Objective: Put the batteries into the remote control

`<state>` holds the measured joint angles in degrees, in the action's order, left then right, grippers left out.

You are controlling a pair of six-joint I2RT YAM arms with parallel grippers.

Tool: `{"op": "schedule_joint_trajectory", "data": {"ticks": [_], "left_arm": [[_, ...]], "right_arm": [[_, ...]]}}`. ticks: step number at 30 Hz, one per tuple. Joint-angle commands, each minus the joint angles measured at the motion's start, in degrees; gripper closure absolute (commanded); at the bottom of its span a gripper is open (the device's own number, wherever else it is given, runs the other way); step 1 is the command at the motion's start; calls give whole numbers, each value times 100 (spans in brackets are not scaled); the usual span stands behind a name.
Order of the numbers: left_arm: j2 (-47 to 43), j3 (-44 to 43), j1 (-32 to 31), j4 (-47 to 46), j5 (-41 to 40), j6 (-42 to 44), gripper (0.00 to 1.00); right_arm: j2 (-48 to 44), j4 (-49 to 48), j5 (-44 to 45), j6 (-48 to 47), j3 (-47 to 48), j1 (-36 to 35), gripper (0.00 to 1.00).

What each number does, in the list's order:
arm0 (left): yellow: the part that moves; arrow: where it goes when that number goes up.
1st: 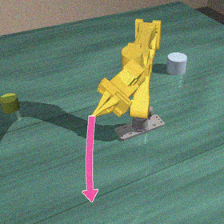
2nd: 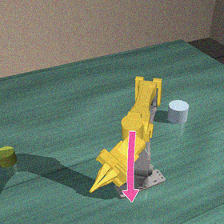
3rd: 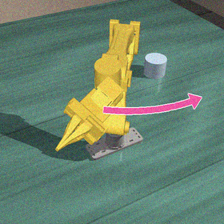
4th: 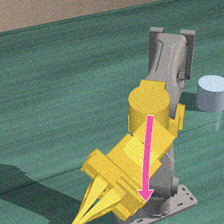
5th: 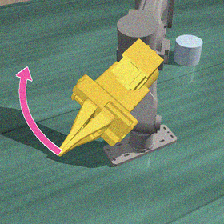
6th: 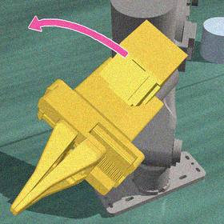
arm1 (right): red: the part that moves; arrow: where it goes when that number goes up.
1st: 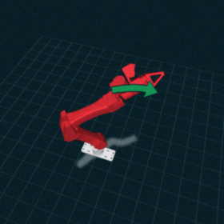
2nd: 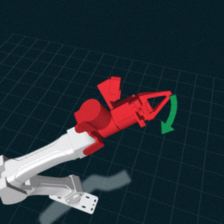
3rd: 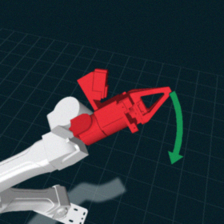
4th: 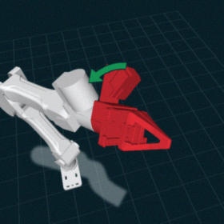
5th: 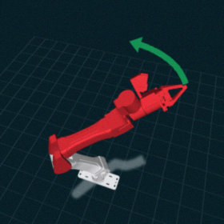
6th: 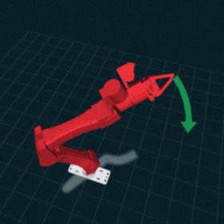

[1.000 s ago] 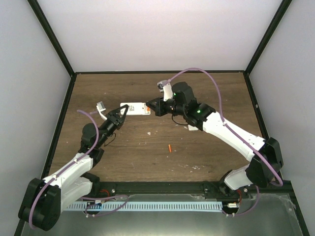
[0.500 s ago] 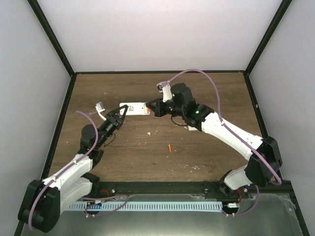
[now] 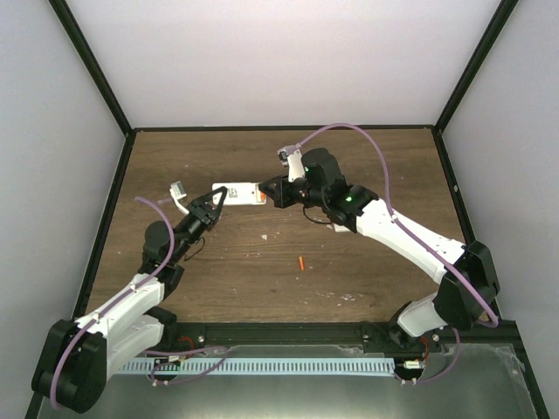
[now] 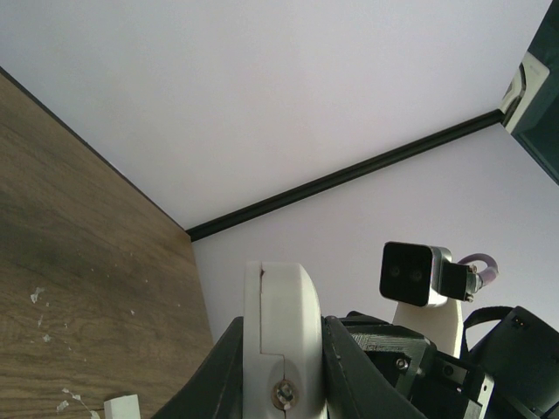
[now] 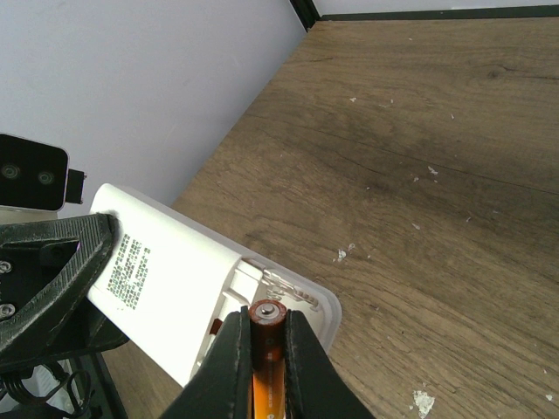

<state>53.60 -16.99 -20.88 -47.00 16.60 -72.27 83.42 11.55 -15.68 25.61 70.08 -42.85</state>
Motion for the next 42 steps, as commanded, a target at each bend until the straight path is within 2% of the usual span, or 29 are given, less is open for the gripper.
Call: {"op": "schedule_joint_trajectory", "data": {"ticks": [1,8,29,42], "left_arm": [[-43,-14,-10,-257,-128,88,100],[-60,-12,-13,-226,-135,131,100],[9,-75,-15,-238,-145,162,100],[48,-105,-16,-247,-151,161,100]], "right_arm": [[43,159,84,-12,-12,-38,95],[93,127,42,-24,39,-39,99],[245,252,32,15,270,-39,99],[138,347,100,-63,282,-39,90]]}}
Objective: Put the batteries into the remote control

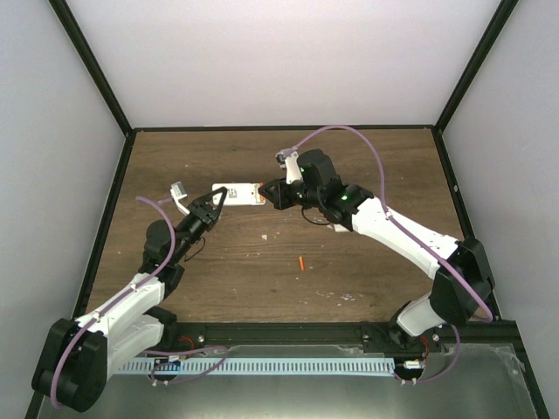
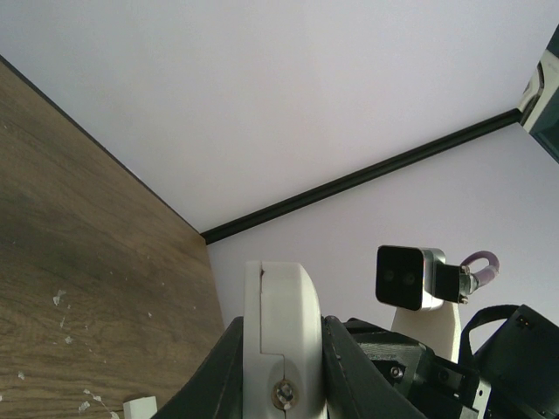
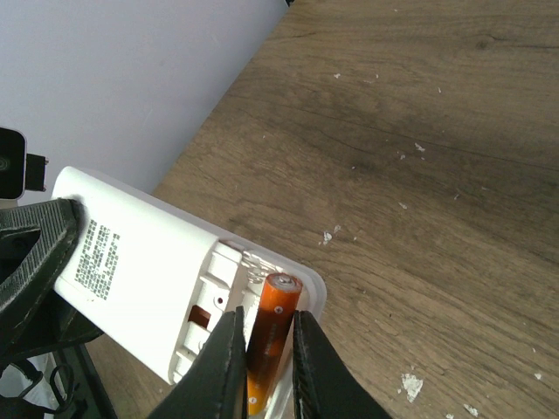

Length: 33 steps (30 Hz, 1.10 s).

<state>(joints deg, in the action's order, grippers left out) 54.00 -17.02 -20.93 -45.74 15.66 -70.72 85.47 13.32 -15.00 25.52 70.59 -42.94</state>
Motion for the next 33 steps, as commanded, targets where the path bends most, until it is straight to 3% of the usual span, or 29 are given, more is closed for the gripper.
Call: {"op": "schedule_joint_trajectory", "data": {"ticks": [1,21,33], "left_arm": [[10,-101,-16,-379,-60,5,100],[5,-9,-14,-440,-125,-33,100],[-111,-5,-13,-377,-160,-25,100]], "right_arm": [[-74,171,18,-53,236,-30,90],[-416,-57,-60,-279,262,-22,73],[-314,543,1081,-170,465,136,68]]}}
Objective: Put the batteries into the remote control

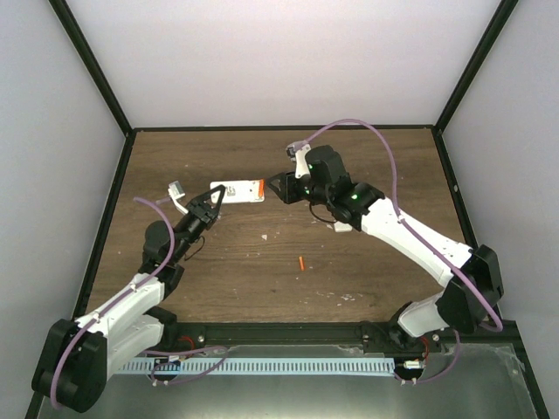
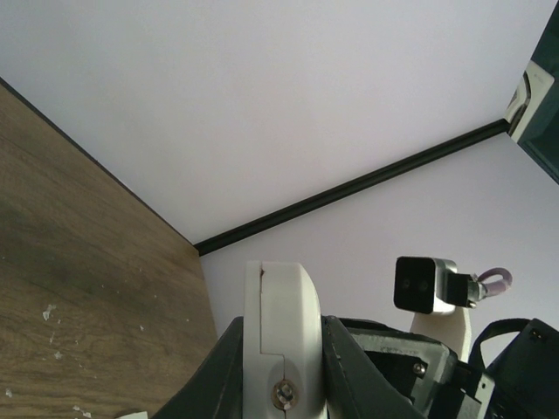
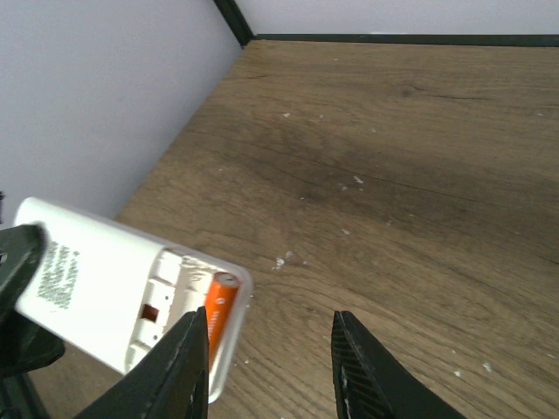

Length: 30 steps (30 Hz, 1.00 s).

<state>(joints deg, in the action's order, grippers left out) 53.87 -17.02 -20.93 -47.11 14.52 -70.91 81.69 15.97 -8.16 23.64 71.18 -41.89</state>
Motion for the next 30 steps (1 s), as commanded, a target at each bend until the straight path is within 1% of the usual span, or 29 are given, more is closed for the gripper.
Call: {"op": "schedule_joint_trajectory", "data": {"ticks": [1,13,21,26,28,30], "left_arm": [[-104,-10,-12,-244,-51,-9,100],[-135,27,-13,-243,-31,-49,100],[-153,17,-8,-193,-29,-25,100],[-156,10,-8,-272,-4,-67,100],[-194,9,-8,-312,13,-131,100],[-257,13,-8,-325,43,-165,100]], "right_arm": [[124,324,409,7,461,32,68],[707,710,418,-12,986,29,68],[630,645,423,35,877,32,68],[580,837,758,114,796,51,67],[475,760,612,215,620,181,65],[304,503,204,354,346,393,63]]}}
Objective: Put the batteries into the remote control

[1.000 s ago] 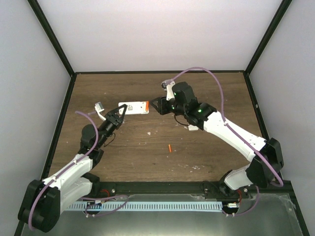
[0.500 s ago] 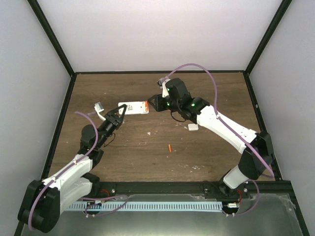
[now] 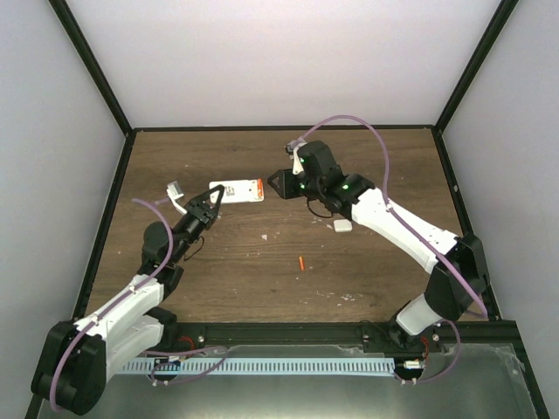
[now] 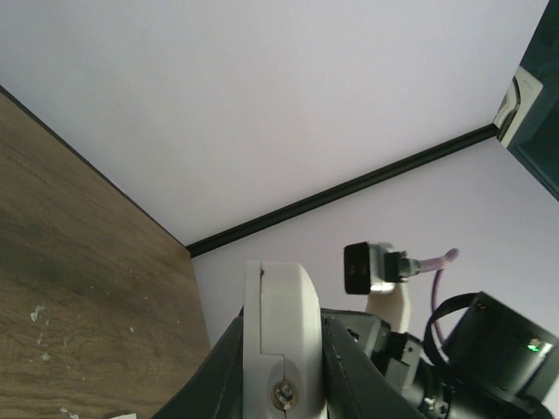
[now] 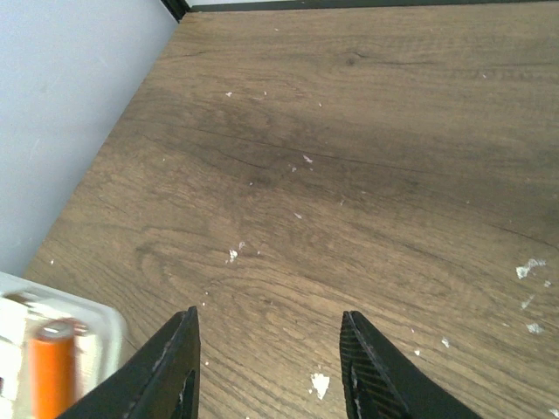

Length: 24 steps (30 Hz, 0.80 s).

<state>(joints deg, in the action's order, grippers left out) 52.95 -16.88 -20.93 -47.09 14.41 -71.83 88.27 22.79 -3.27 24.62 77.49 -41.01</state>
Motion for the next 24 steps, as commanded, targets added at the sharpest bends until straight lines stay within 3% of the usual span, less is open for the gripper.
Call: {"op": "schedule_joint_trajectory", "data": {"ticks": [1,8,14,24], "left_arm": [[-197,-6,-8,-330,67,-85,100],[-321,-5,-8,-378,103,-321,100],[-180,-55,-8,-705,187,-627,100],[-53,-256,-8,-855,392,-664,100]], "right_arm": [[-447,-325,-500,330,-434,422,61],[-794,-650,-1738,894,-736,987,50],[-883,-1320,-3105,2040,-933,1307,38],[-576,-2383,-4198,3096,-1221,1342,34]]}}
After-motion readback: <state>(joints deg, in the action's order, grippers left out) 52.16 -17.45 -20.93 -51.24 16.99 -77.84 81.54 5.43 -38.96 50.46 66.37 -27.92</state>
